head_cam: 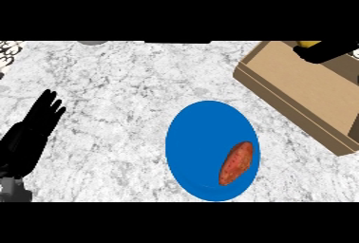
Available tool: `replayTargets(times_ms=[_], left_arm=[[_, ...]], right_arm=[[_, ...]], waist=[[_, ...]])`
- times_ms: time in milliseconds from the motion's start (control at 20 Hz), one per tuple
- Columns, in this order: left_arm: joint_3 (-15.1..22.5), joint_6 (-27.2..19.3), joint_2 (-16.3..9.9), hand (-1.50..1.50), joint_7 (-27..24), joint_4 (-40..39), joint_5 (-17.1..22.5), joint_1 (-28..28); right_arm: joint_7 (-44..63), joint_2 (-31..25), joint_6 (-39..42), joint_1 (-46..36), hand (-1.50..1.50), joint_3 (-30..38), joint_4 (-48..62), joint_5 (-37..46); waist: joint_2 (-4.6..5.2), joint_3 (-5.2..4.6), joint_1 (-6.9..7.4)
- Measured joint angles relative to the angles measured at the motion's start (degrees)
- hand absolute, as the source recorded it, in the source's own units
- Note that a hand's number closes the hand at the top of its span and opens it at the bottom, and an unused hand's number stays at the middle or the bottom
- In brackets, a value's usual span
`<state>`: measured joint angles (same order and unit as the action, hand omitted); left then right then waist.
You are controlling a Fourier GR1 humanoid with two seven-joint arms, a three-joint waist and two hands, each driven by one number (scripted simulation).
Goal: Pick the lemon from the plate and place it in the cardboard box
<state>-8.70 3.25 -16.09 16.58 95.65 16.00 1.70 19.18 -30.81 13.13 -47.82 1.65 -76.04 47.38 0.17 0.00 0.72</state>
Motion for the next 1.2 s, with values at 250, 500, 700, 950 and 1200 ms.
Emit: replayTargets(times_ms=[250, 500, 700, 950, 1200], left_arm=[[-0.2, 0.45, 0.59, 0.0, -0.59, -0.49, -0.59, 0.13], [-0.17, 0.44, 0.83, 0.0, -0.23, -0.35, -1.04, 0.61], [-0.33, 0.43, 1.21, 0.0, -0.41, -0.29, -1.18, 0.18], [-0.8, 1.26, 1.58, 0.0, -1.7, -1.27, -1.42, -0.2], [-1.49, 1.31, 1.15, 0.0, -0.82, -0.86, -1.29, 0.07]], right_arm=[[-6.77, 0.75, -4.95, -0.46, 1.5, 1.47, 9.46, 1.2], [-12.18, 1.71, -6.68, 0.6, 1.5, 2.78, 18.97, 0.54], [-10.63, 2.73, -6.58, 0.27, -1.5, 3.95, 25.99, 0.82], [-15.86, 2.75, -6.38, 0.59, -1.5, 5.22, 31.71, -0.34], [-21.47, 4.5, -11.08, 0.96, -1.5, 10.03, 32.79, -5.14]], waist=[[0.03, 0.02, 0.05], [0.11, 0.01, 0.2], [0.14, 0.02, 0.31], [0.07, 0.03, 0.09], [-0.01, 0.07, -0.14]])
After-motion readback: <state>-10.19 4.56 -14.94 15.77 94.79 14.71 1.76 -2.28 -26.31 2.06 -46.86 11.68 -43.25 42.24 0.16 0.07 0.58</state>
